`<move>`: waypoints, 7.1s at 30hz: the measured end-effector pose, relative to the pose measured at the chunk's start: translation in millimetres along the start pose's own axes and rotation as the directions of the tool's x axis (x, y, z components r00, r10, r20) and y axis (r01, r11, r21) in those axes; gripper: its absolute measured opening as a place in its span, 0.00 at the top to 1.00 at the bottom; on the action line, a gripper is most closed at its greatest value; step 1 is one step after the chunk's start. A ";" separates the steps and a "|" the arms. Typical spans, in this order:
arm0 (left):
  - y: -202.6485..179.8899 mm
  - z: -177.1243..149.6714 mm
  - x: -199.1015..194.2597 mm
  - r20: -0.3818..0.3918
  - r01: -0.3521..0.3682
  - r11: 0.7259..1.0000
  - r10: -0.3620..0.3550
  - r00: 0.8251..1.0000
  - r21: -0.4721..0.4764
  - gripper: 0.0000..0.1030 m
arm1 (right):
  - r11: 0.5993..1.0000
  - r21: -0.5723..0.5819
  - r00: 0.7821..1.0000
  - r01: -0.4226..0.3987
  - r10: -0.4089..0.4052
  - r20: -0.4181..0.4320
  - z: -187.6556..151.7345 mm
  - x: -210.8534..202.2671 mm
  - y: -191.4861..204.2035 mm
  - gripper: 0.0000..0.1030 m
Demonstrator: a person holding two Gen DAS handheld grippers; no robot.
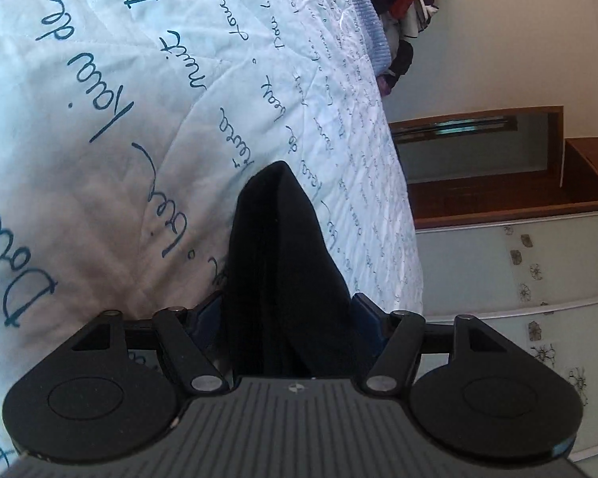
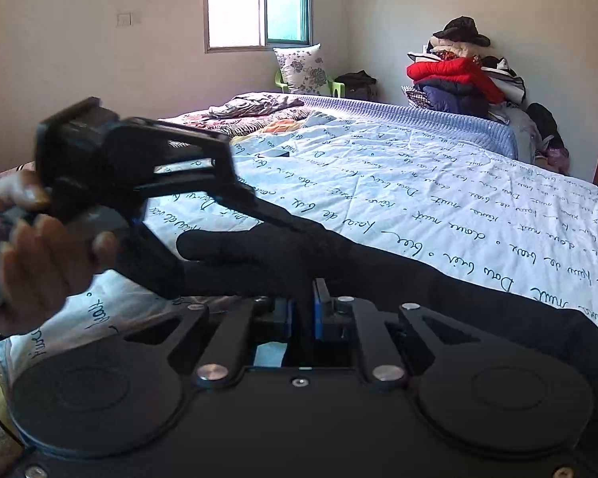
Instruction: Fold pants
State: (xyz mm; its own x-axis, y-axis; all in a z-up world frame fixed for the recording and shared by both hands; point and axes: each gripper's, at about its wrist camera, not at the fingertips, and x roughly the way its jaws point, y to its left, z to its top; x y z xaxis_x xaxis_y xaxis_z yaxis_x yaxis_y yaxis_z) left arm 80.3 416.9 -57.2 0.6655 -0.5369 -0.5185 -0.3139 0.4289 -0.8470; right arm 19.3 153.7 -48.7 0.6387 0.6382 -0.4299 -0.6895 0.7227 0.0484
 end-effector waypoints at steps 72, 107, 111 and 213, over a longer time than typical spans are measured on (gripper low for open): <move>-279.1 -333.6 220.2 -0.133 -0.086 0.439 0.445 0.886 0.894 0.87 | -0.001 0.957 0.950 -0.290 0.118 0.288 -171.1 -157.3 -337.8 0.19; -197.2 -289.6 137.3 0.083 -0.171 0.400 0.229 0.970 0.901 0.40 | 0.342 0.938 0.999 -0.049 0.037 0.039 -143.3 -221.0 -295.6 0.19; -192.2 -291.3 141.2 0.070 -0.159 0.401 0.227 0.971 0.902 0.36 | 0.321 0.946 0.996 -0.035 0.093 0.006 -152.5 -221.4 -298.6 0.23; -148.5 -307.1 136.8 0.238 -0.339 0.434 0.271 0.933 0.835 0.00 | 0.972 0.235 0.850 -0.005 0.128 -0.512 0.5 61.1 -253.3 0.97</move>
State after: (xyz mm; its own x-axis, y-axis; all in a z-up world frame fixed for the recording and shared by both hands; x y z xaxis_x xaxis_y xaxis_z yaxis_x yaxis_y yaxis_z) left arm 10.0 56.6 -38.2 0.6966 -0.2121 -0.6854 0.2039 0.9744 -0.0943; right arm 233.1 9.8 -86.8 0.2793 0.4991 -0.8203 -0.5932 0.7614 0.2613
